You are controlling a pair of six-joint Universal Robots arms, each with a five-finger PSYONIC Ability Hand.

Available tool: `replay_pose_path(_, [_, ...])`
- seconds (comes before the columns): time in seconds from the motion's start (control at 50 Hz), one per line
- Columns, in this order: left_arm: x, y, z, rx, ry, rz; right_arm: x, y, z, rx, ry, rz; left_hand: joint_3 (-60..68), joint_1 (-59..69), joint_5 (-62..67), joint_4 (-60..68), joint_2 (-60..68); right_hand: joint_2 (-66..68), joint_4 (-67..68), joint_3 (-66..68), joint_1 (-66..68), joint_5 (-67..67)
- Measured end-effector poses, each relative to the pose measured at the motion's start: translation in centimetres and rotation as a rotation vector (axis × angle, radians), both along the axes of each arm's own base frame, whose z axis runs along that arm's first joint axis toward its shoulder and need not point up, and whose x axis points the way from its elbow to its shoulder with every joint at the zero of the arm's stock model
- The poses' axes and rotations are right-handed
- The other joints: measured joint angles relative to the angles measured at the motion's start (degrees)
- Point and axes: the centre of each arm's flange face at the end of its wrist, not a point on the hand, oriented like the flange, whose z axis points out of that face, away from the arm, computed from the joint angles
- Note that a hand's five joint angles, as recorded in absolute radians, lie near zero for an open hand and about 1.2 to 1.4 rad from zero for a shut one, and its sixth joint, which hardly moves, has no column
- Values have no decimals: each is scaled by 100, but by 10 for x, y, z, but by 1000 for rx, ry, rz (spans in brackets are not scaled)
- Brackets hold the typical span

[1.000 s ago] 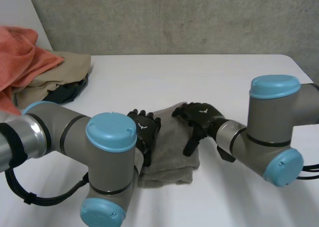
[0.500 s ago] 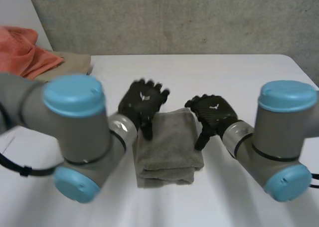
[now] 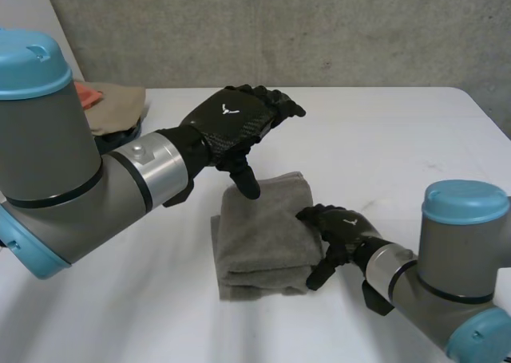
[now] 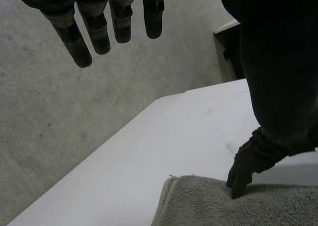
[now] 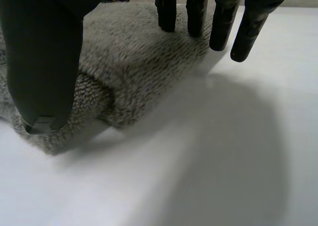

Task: Fold the laundry.

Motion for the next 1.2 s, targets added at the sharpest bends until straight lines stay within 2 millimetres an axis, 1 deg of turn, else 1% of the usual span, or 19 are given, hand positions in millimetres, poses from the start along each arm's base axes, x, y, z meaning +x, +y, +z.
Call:
replay_pose_path(0.24, [0,1,-4,6,-7,0,27,11,-8,0,-21,76,0,0,-1,0,0,-16,0,0,-49,0])
replay_pose_path(0.4, [0,1,-5,13,-11,2,40,10,-12,-12,-22,100,0,0,0,0,0,55,61,113,54,65])
replay_pose_path(0.44, [1,1,-6,15,-11,2,43,8,-12,-22,-25,101,0,0,-1,0,0,896,787,976,626,743])
replay_pose_path(0.5, [1,1,-7,17,-13,2,44,4,-11,-37,-29,94,0,0,0,0,0,1376,1247,1423,889,1138])
replay_pose_path(0.56, [1,1,-8,20,-14,2,46,-4,-8,-77,-36,66,0,0,0,0,0,3475,3578,3637,2492,3301])
replay_pose_path(0.6, [1,1,-8,20,-14,2,47,-5,-8,-82,-37,63,0,0,0,0,0,3817,4001,4002,2786,3705])
replay_pose_path(0.62, [1,1,-8,22,-15,3,48,-11,-6,-109,-44,45,0,0,0,0,0,4711,5020,4825,3567,4550])
replay_pose_path(0.68, [2,1,-8,23,-15,4,50,-19,-4,-137,-53,31,0,0,-1,0,0,5024,5382,5108,3806,4720])
replay_pose_path(0.76, [2,1,-9,25,-16,5,50,-43,1,-182,-69,-2,0,0,0,0,0,5044,5460,5147,3840,4720])
replay_pose_path(0.82, [2,0,-9,25,-16,6,42,-69,3,-209,-70,-46,0,0,0,0,0,5044,5460,5147,3840,4720])
replay_pose_path(0.84, [2,0,-9,25,-16,6,42,-69,3,-209,-70,-46,0,0,0,0,0,5044,5460,5147,3840,4720])
replay_pose_path(0.92, [3,0,-9,23,-16,7,20,-113,5,-271,-44,-118,0,0,0,0,0,5044,5463,5174,3840,4720])
replay_pose_path(0.94, [3,0,-9,23,-16,7,17,-119,6,-281,-39,-129,0,0,0,0,0,5044,5464,5194,3840,4720])
replay_pose_path(0.98, [3,0,-8,21,-15,7,4,-138,7,-306,-25,-164,0,0,0,0,0,5044,5476,5194,3840,4720])
replay_pose_path(1.02, [3,-1,-7,18,-14,8,-18,-168,9,-344,-8,-219,0,0,-1,0,0,5044,5477,5196,3840,4720])
replay_pose_path(1.06, [3,-1,-7,15,-13,8,-31,-183,10,-360,-3,-244,0,0,-1,0,0,5044,5477,5199,3840,4720])
replay_pose_path(1.08, [2,-1,-6,14,-12,7,-49,-204,11,-379,-1,-271,0,0,0,0,0,5044,5477,5213,3840,4720])
replay_pose_path(1.12, [2,-1,-6,12,-11,7,-63,-218,11,-389,0,-288,0,0,-1,0,0,5113,5478,5269,3840,4720])
replay_pose_path(1.2, [2,-1,-5,9,-10,6,-107,-258,9,-406,2,-337,0,0,0,0,0,5125,5478,5305,3840,4720])
